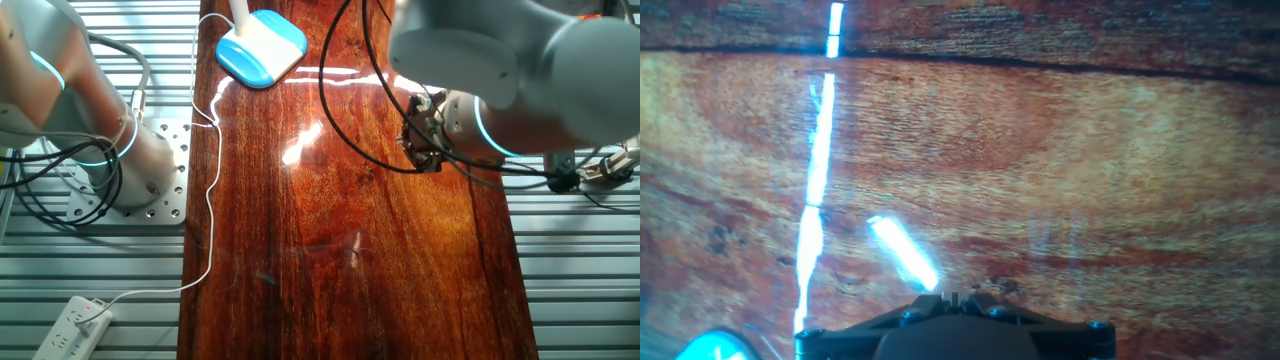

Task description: Turn off the desk lamp by pressing the button

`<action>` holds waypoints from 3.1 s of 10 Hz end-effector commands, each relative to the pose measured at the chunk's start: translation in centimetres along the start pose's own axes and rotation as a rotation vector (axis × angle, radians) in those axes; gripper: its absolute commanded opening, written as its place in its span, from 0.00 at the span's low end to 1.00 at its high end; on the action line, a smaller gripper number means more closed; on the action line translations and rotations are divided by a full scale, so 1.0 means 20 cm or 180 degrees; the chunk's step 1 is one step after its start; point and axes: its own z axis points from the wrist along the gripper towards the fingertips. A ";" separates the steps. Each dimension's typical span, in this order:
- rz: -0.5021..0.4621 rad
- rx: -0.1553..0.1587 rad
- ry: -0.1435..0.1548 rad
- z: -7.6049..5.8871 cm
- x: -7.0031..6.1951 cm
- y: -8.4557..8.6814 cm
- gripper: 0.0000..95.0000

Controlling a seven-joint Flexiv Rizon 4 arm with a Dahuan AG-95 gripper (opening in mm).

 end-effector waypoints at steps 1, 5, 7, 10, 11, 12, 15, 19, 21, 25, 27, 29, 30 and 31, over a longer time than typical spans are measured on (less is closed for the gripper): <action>-0.0029 0.0046 0.0010 0.00 0.01 0.00 0.00; -0.0168 0.0142 0.0153 0.01 0.01 -0.01 0.00; -0.0180 0.0140 0.0149 0.04 0.02 -0.03 0.00; -0.0105 0.0100 0.0173 0.05 0.02 -0.04 0.00; -0.0099 0.0099 0.0168 0.05 0.02 -0.04 0.00; -0.0116 0.0116 0.0170 0.05 0.02 -0.04 0.00; -0.0336 0.0078 0.0262 0.05 0.02 -0.04 0.00; -0.0490 0.0062 0.0339 0.05 0.02 -0.04 0.00; -0.0528 0.0058 0.0390 0.05 0.02 -0.04 0.00; -0.0509 0.0007 0.0389 0.05 0.02 -0.04 0.00; -0.0469 -0.0034 0.0392 0.05 0.02 -0.04 0.00; -0.0441 -0.0039 0.0393 0.05 0.02 -0.04 0.00; -0.0451 -0.0059 0.0400 0.05 0.02 -0.04 0.00; -0.0453 -0.0092 0.0403 0.05 0.02 -0.04 0.00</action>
